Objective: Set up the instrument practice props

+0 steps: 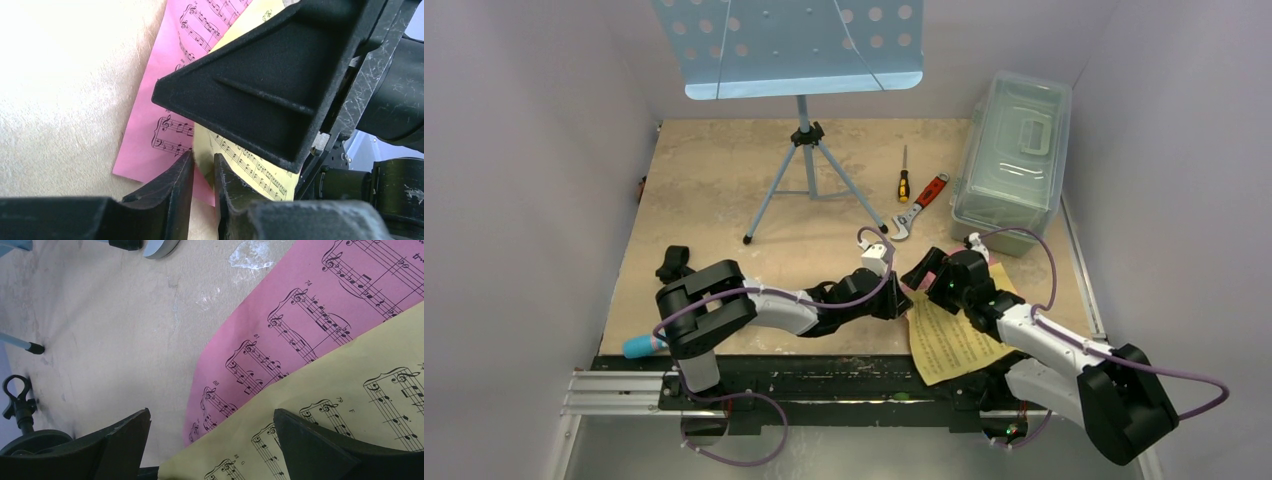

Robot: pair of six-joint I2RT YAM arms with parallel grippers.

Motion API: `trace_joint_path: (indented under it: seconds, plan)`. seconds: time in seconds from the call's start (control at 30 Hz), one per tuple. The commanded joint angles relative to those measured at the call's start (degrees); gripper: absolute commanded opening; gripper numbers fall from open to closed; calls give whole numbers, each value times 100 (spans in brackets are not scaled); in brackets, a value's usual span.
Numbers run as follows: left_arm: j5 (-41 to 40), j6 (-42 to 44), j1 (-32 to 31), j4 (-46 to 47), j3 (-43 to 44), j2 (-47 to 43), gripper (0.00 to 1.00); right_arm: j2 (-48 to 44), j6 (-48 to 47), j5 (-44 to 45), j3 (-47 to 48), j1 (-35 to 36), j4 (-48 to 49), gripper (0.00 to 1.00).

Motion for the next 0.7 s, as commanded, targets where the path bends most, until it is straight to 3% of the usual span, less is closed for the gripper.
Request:
trace_joint_path:
  seconds: [0.0, 0.17, 0.3, 0.43, 0.53, 0.67]
  plan:
    - [-253, 190, -34, -68, 191, -116, 19, 161, -73, -103, 18, -2, -231, 98]
    - [-703, 513, -106, -633, 389, -259, 16, 200, -143, -172, 2, -6, -214, 98]
    - [-770, 557, -141, -747, 489, -251, 0, 146, -290, -119, 83, -8, -321, 98]
    - [-737, 616, -150, -857, 561, -328, 0, -88, -917, -163, 371, -8, -543, 98]
    - [-546, 1118, -114, -1309, 914, -595, 0, -406, -1546, 51, 1029, -5, -1402, 98]
    - [-35, 2236, 96, -2797, 1632, -1005, 0, -926, -2260, 866, 2363, -6, -2631, 98]
